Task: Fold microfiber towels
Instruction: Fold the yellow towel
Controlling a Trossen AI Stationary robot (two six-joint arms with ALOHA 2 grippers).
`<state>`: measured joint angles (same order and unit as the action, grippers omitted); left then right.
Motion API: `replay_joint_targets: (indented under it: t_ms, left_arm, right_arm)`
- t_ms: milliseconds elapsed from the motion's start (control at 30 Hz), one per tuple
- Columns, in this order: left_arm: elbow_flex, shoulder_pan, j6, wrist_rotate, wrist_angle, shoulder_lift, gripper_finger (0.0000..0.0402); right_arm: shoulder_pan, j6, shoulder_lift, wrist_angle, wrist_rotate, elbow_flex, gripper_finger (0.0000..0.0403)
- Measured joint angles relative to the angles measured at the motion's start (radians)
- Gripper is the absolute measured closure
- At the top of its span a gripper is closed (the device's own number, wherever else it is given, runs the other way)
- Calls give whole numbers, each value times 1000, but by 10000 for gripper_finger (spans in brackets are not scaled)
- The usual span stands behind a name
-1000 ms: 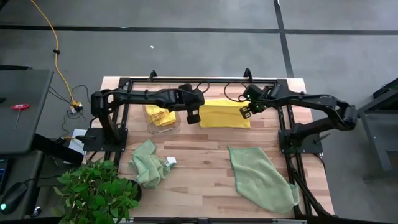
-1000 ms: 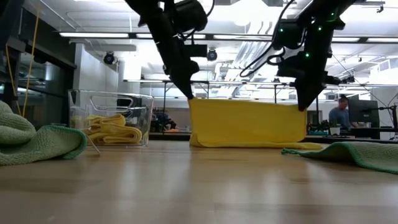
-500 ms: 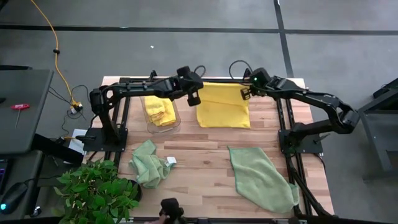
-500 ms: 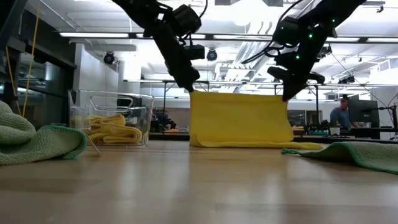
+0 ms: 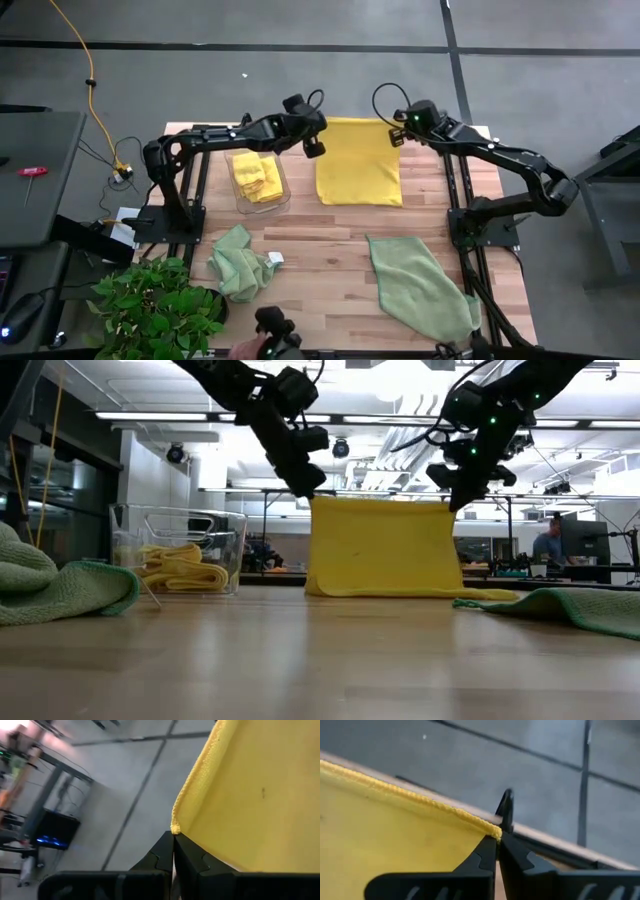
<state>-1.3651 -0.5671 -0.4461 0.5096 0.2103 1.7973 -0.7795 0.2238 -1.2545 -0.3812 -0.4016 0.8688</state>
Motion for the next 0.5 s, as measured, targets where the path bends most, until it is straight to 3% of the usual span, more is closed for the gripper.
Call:
replay_joint_targets:
  t_ms: [167,500]
  left_arm:
    - [0,-9,-8,7,-41,0,401]
    - [0,35,105,-62,156,0,401]
  right_arm:
    - [0,-19,0,22,-18,0,403]
    - [55,14,0,-197,86,0,403]
